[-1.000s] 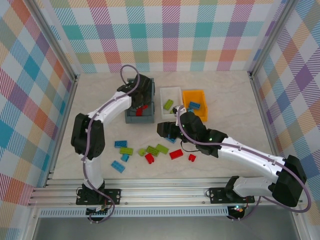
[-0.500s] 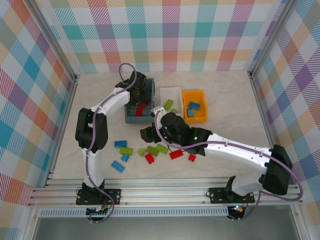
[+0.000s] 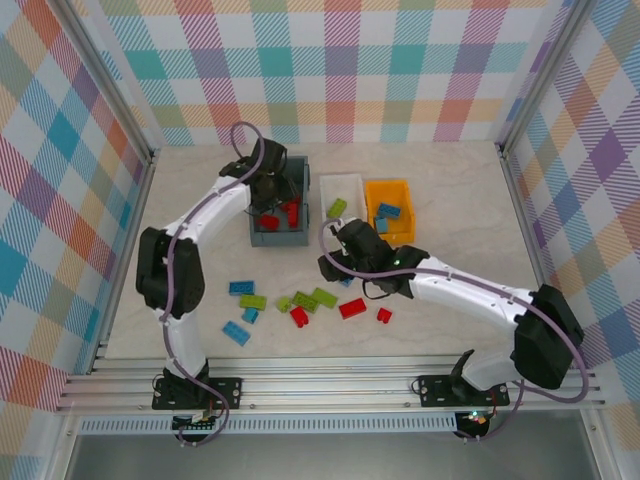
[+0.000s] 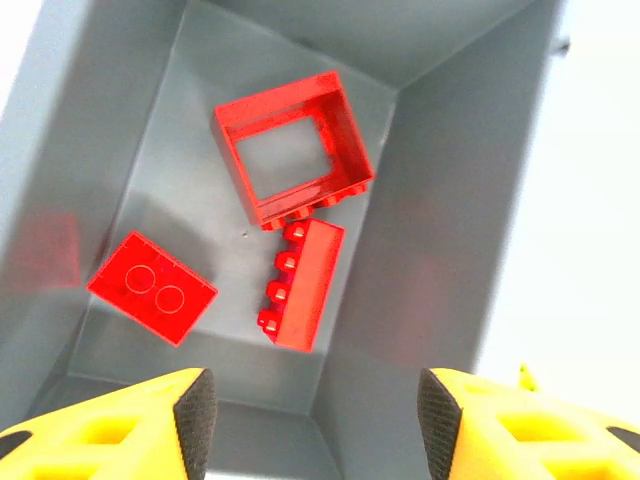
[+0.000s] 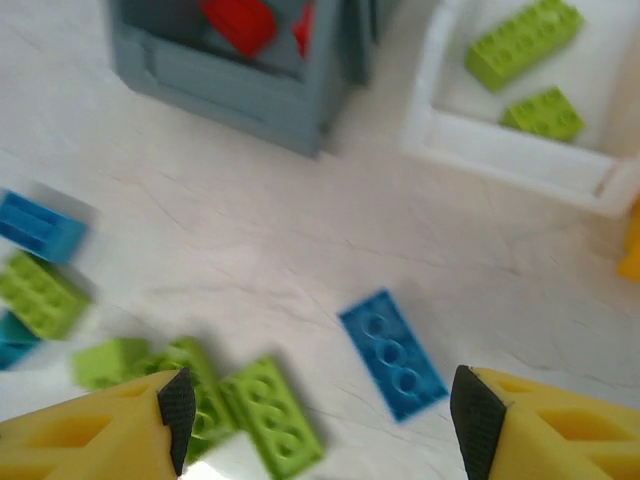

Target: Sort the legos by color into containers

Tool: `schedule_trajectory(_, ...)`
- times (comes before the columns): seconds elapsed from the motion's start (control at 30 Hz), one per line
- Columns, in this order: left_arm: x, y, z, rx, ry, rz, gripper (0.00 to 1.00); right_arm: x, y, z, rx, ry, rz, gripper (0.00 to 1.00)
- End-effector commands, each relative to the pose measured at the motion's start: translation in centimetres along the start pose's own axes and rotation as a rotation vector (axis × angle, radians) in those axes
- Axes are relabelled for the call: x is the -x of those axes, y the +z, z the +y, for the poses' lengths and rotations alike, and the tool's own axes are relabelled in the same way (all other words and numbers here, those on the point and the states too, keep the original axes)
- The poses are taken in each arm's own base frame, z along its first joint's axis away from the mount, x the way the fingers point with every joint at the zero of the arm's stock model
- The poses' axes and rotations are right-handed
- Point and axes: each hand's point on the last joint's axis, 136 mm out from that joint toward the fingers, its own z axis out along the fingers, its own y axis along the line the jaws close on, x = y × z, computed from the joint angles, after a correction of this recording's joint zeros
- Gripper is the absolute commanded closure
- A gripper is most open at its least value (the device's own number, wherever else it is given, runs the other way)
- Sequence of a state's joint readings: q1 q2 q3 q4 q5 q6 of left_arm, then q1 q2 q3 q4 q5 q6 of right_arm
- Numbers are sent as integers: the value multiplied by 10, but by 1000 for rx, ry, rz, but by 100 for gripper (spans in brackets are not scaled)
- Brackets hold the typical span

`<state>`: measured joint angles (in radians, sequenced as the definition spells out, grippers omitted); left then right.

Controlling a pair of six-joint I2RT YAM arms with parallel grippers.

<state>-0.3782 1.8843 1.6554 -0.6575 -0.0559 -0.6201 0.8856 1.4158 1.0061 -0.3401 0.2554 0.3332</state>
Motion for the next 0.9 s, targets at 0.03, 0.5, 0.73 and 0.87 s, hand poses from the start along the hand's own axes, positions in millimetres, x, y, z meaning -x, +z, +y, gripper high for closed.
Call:
schedule_trajectory(0.03, -3, -67, -4, -75, -35, -71, 43, -31, 21, -10, -27, -153, 192, 28)
schedule_trajectory(0.5, -140, -219, -2, -508, 128, -34, 39, -57, 100, -39, -147, -244, 426, 28)
schedule_trajectory(0.73, -170, -248, 27, -601, 90, 5, 37, -64, 112, -44, -140, -232, 441, 48)
schedule_trajectory(0.87, -172, -250, 31, -603, 79, 8, 37, -48, 92, -46, -155, -197, 366, 61)
